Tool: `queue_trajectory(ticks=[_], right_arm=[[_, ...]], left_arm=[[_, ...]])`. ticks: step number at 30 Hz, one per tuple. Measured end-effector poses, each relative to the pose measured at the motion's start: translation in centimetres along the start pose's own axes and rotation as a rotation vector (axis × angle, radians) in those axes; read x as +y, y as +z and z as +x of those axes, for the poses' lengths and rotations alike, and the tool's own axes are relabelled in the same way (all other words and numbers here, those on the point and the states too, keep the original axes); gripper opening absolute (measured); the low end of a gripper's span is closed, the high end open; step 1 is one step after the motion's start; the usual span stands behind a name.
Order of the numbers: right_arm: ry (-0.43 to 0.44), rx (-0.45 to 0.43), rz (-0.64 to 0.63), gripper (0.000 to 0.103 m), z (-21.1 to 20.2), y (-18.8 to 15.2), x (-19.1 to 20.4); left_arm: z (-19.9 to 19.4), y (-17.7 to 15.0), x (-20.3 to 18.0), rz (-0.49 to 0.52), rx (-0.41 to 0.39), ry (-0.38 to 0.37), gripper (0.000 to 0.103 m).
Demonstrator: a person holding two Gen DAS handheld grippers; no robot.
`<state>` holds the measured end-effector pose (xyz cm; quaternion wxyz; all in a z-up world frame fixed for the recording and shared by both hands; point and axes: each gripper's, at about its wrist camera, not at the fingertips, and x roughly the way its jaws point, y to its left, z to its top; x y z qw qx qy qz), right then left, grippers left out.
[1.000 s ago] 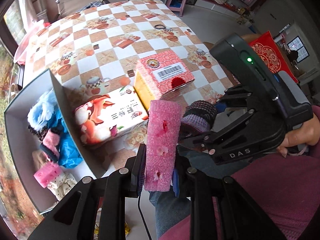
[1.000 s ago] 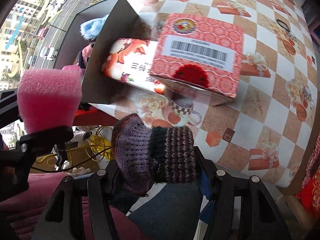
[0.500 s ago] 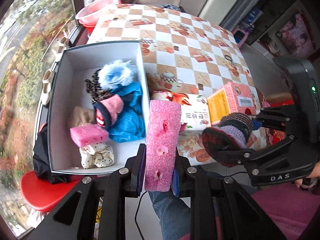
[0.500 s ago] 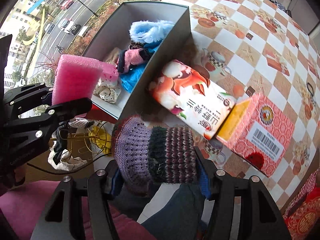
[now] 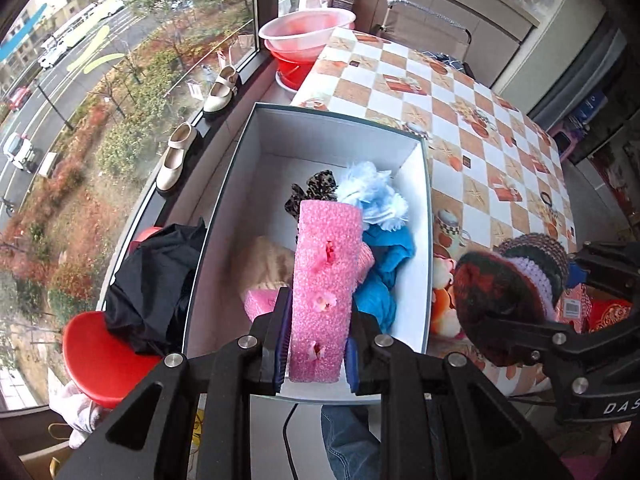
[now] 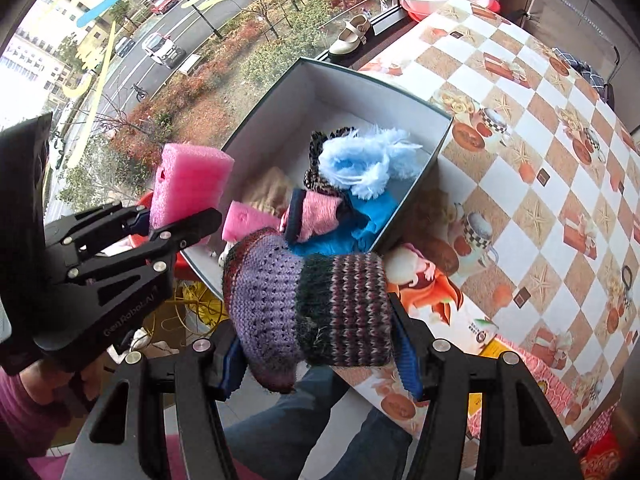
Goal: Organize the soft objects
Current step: 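Lower both tools into the box holding the pink block and purple cup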
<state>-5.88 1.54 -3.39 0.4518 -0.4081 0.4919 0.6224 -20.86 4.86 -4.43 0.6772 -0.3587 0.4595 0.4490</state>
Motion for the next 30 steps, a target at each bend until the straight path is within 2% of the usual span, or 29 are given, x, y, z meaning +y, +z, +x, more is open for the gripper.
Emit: queue_trajectory(ticks=[10, 23, 30], right_arm=[[-0.008, -0.007, 0.000, 0.061, 1.3, 4.9, 0.1], [-0.022, 0.022, 0.017, 0.061, 3.0, 7.6, -1.2], [-0.029, 0.022, 0.028, 0.061, 3.2, 8.0, -1.7]], left_arm=[[2.7, 2.1, 1.5, -0.068, 0.020, 0.048, 0.024], [4.9, 4.1, 2.4, -0.104, 0.047, 0.071, 0.024], [5.5, 4.6, 2.2, -0.106, 0.057, 0.070, 0.024]])
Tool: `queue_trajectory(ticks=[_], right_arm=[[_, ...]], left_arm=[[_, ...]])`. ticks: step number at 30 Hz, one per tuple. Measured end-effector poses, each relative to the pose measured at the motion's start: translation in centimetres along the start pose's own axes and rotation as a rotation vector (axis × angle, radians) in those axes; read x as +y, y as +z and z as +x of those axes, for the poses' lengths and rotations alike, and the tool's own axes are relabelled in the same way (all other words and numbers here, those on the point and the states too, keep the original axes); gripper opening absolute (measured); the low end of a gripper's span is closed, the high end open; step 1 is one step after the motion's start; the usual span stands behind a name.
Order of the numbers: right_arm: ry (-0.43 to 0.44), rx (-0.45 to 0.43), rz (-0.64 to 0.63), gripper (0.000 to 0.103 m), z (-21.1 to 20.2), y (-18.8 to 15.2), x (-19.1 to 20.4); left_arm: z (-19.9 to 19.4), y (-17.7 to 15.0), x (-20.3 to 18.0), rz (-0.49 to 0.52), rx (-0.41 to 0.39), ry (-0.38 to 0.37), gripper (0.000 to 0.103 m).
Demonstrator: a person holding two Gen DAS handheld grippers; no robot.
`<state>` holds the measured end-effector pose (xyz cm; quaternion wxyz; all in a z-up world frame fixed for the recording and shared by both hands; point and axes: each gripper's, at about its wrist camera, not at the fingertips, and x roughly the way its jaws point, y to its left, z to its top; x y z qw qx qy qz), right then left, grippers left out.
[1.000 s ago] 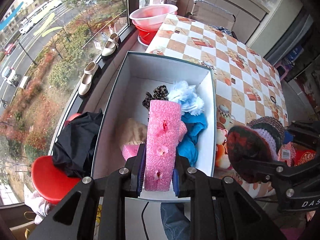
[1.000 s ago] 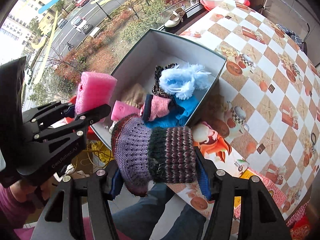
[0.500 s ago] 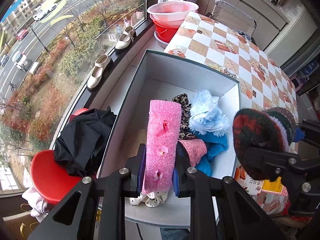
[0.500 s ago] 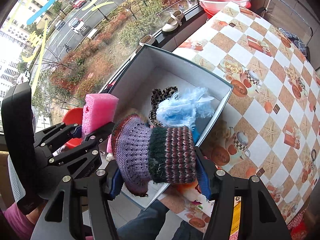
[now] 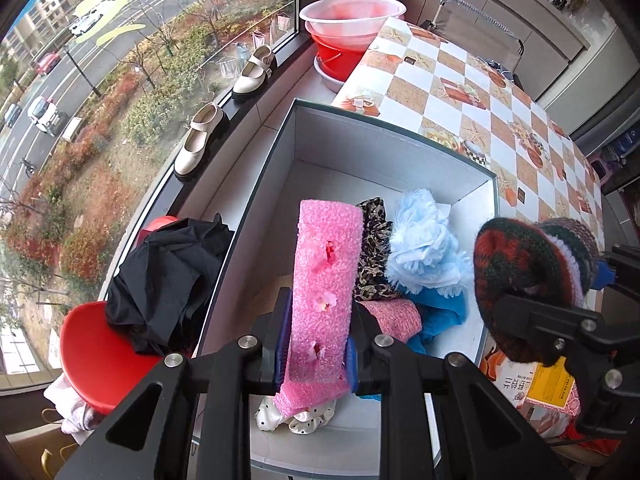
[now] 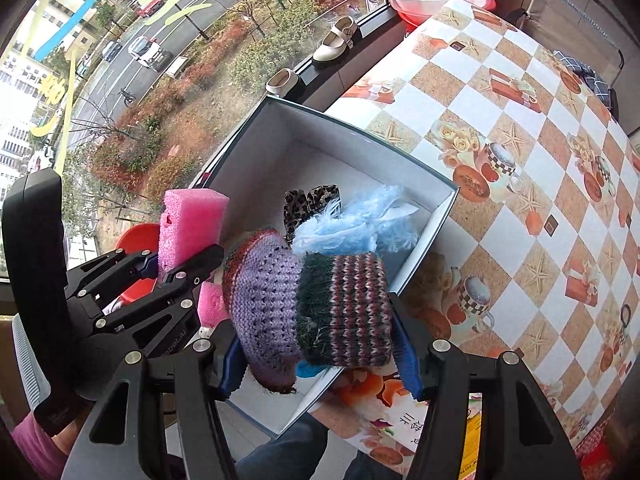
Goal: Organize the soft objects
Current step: 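Lower both tools into the box holding the pink block and purple cup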
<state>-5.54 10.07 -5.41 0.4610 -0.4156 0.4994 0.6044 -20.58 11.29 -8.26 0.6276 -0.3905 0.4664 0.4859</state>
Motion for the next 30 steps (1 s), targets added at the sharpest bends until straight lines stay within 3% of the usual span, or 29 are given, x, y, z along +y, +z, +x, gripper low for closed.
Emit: queue_trajectory(ticks=[30], right_arm=[[-0.001, 0.031, -0.018, 0.061, 1.3, 0.6, 0.1]], left_arm=[[1.2, -0.4, 0.3, -0.012, 0.024, 0.009, 0.024]])
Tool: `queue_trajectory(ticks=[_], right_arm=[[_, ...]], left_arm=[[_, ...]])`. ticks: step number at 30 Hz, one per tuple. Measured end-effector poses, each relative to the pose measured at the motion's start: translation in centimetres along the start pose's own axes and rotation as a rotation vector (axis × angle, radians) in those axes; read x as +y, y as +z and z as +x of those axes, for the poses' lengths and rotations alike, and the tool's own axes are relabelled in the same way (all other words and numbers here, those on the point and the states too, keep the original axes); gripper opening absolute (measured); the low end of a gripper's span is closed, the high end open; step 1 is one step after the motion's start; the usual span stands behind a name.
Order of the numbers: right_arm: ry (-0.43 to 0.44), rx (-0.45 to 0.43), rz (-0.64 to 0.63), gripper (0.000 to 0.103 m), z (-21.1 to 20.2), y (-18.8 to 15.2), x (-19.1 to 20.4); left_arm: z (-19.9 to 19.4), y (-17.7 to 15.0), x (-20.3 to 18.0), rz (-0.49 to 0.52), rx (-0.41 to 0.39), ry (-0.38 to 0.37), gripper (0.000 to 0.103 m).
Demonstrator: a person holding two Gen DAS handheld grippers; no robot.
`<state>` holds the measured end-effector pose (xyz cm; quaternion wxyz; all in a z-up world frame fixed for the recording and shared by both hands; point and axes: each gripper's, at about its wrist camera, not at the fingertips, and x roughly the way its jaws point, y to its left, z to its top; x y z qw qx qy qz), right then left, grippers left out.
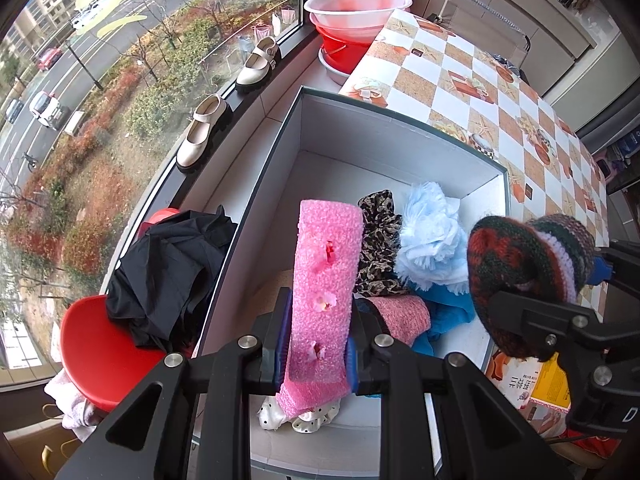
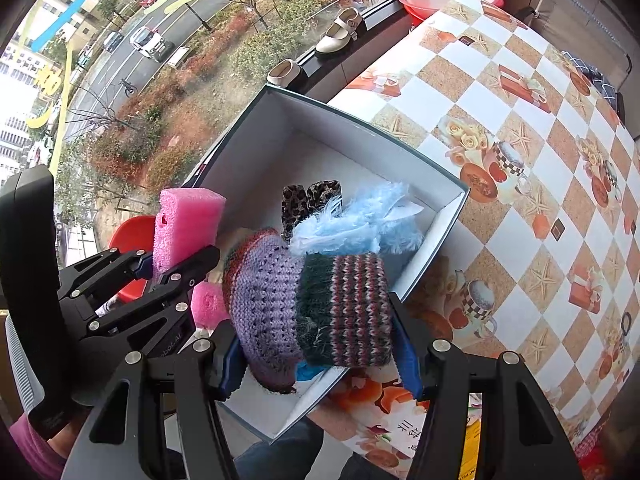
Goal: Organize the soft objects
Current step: 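Lower both tools into the box holding the pink block and purple cup, then open both tools to release the pink block and purple cup into the box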
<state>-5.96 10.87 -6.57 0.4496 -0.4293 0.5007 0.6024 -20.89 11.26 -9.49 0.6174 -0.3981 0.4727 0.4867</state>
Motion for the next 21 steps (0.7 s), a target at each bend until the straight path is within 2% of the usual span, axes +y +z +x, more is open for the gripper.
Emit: queue_trajectory(ticks=[21], right_arm=[[-0.006, 0.000, 0.003, 0.061, 0.17, 0.49, -0.47]], left_arm=[[0.05, 0.28, 0.06, -0.002, 0.006, 0.002, 0.024]])
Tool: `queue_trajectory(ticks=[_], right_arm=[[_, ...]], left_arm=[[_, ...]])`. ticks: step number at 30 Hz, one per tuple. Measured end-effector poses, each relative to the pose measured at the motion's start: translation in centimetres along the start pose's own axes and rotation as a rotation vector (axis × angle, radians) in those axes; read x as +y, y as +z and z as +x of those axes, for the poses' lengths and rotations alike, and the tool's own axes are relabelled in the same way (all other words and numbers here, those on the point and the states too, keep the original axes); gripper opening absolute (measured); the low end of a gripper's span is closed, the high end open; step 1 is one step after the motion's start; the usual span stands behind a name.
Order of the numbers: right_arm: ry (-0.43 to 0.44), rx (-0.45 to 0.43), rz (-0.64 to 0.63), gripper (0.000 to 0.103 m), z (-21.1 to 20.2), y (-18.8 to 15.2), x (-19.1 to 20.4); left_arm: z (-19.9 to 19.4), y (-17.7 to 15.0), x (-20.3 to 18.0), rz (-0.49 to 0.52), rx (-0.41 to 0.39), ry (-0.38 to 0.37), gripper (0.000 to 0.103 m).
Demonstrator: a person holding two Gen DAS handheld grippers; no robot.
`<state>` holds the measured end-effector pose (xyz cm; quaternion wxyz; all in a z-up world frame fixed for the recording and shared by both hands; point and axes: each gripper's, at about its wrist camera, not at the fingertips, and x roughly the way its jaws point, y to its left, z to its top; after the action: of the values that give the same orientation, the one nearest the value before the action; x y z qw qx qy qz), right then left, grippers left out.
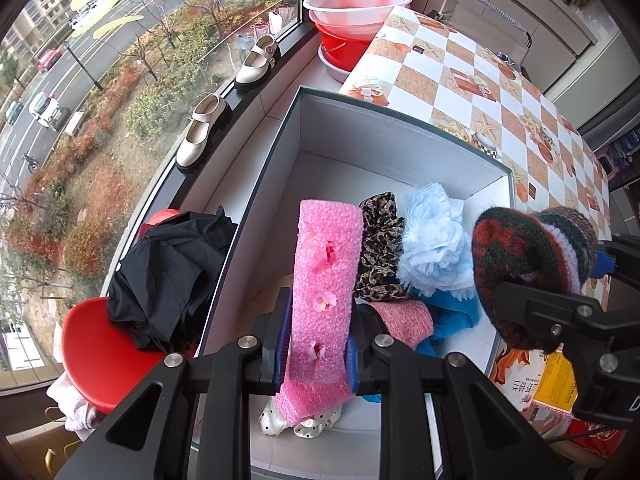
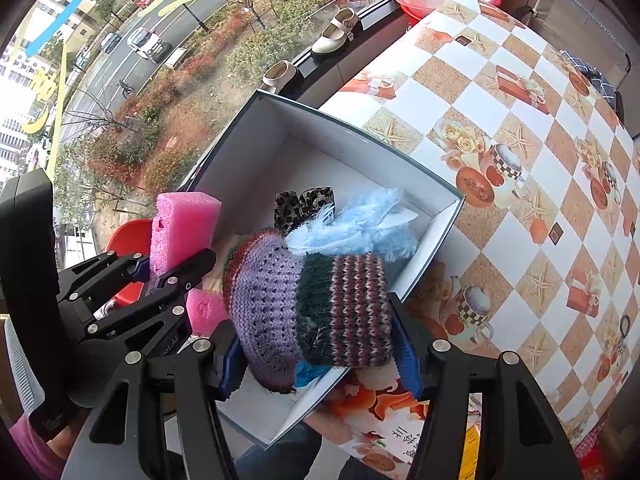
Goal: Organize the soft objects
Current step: 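Open both tools to release the pink block and purple cup into the box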
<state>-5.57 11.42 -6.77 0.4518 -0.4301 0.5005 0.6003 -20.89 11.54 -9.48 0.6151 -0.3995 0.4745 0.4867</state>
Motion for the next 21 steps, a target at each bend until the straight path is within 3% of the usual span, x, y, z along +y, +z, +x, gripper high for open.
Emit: queue_trajectory(ticks=[10, 11, 13, 15, 17, 21], right_arm=[[-0.011, 0.000, -0.011, 0.061, 0.2, 0.8, 0.1], [-0.010, 0.000, -0.013, 0.062, 0.2, 0.8, 0.1], [-0.005, -0.003, -0.011, 0.067, 0.1, 0.7, 0.2], [0.004, -0.007, -0.003, 0.093, -0.1, 0.6, 0.2], [-0.008, -0.024, 0.002, 0.102, -0.6, 0.5, 0.2], [-0.028, -0.055, 0.008, 0.102, -2.2, -0.1, 0.1]], left_arm=[[0.3, -0.4, 0.4, 0.001, -0.012, 0.038, 0.027], [0.1, -0.5, 0.3, 0.007, -0.022, 0.061, 0.029], [-0.4, -0.7, 0.2, 0.015, -0.044, 0.108, 0.056], [-1.2, -1.0, 0.1, 0.019, -0.076, 0.158, 0.072], [-2.2, -1.3, 0.2, 0.016, -0.103, 0.175, 0.074], [-3.6, -1.7, 0.9, -0.023, -0.082, 0.173, 0.079]])
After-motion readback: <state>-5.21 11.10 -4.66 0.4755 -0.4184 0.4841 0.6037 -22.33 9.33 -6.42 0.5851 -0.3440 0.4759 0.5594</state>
